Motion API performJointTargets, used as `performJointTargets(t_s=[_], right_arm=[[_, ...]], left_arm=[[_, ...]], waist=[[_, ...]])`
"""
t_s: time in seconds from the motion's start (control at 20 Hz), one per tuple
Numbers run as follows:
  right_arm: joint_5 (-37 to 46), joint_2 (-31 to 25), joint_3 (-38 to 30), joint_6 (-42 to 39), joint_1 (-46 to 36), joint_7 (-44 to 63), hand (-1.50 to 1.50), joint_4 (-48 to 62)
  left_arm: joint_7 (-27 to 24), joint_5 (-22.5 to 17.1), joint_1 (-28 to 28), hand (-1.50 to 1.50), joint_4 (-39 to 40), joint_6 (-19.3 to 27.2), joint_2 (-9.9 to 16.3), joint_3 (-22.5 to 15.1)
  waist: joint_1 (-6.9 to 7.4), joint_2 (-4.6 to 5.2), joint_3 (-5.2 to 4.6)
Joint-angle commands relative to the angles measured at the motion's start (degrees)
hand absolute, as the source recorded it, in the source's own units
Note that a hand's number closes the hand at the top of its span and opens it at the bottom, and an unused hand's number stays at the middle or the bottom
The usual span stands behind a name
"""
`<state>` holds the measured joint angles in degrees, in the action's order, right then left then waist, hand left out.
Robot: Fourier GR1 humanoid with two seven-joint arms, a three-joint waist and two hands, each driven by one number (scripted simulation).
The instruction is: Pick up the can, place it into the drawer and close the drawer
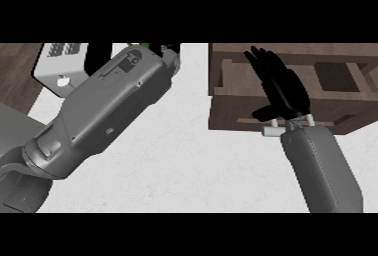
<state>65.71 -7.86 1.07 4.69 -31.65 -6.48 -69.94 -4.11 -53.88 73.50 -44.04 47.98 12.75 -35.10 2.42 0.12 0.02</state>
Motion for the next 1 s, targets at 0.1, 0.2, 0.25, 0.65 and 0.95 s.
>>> performJointTargets(t_s=[0.1, 0.2, 0.25, 0.65, 0.95], right_arm=[[4.8, 0.6, -1.9, 10.3, -7.4, -0.6, -1.5, 18.0], [6.2, 0.5, -2.3, 14.2, -6.9, -1.0, -1.5, 21.5], [5.7, -0.4, -3.6, 14.8, -9.5, -1.9, -1.5, 24.3], [7.0, 0.0, -7.1, 26.3, -15.2, -2.7, -1.5, 36.7], [7.4, -2.0, -9.9, 31.1, -21.7, -3.2, -1.5, 45.3]], left_arm=[[3.4, 1.7, -3.5, -1.5, -7.7, 0.8, 4.0, 0.0], [4.6, 2.9, -3.2, -1.5, -8.1, 1.9, 5.0, -0.2], [3.6, 2.7, -5.3, -1.5, -8.8, 1.1, 4.8, 0.3], [6.8, 3.9, -7.5, -1.5, -13.7, -0.1, 9.8, 1.5], [7.9, 4.8, -9.9, -1.5, -17.0, -0.7, 11.9, 1.9]], waist=[[0.41, 0.13, 0.02], [-0.06, 0.14, 0.04], [0.25, 0.32, 0.04], [0.87, 0.59, 0.08], [1.77, 1.0, 0.08]])
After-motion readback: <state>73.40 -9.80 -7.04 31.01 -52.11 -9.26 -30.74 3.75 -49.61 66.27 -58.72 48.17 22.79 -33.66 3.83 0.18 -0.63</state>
